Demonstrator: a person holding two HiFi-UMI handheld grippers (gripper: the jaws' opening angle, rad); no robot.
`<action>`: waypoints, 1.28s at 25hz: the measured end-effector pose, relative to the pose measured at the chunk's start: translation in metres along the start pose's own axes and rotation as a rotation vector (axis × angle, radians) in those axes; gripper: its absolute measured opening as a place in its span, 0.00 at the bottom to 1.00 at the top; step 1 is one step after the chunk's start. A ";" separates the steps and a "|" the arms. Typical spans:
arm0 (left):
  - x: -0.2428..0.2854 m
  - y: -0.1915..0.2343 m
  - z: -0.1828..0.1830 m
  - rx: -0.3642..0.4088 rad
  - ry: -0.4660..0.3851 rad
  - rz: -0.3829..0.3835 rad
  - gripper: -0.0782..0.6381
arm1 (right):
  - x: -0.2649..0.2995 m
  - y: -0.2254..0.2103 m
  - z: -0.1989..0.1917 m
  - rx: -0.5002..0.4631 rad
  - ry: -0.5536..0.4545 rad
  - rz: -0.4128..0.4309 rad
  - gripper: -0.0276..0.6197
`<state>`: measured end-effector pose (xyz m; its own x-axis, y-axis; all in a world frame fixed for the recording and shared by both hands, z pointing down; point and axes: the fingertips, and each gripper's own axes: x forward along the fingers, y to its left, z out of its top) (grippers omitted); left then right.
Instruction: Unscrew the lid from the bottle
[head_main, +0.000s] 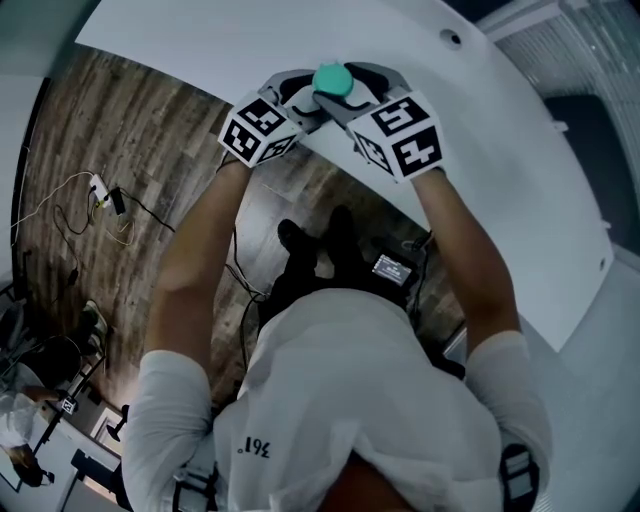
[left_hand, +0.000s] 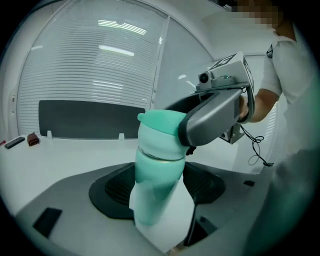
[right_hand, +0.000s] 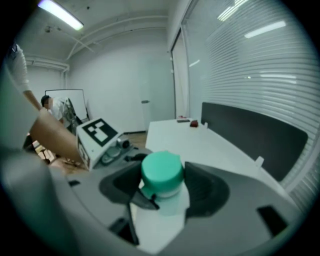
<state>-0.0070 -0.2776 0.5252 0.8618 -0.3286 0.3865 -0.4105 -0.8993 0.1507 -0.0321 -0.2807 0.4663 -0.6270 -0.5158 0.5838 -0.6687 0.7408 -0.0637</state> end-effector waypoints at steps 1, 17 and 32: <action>0.000 0.000 0.001 0.007 0.008 -0.004 0.55 | 0.000 0.000 0.001 0.000 0.001 0.002 0.48; 0.003 0.015 -0.003 -0.145 -0.099 0.405 0.55 | 0.003 -0.006 0.002 0.166 -0.067 -0.233 0.48; 0.002 -0.001 -0.005 0.010 0.007 0.015 0.55 | 0.001 0.004 -0.001 -0.030 0.024 -0.003 0.48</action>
<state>-0.0062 -0.2765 0.5301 0.8534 -0.3401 0.3951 -0.4203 -0.8972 0.1354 -0.0348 -0.2774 0.4674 -0.6147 -0.5081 0.6033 -0.6585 0.7516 -0.0379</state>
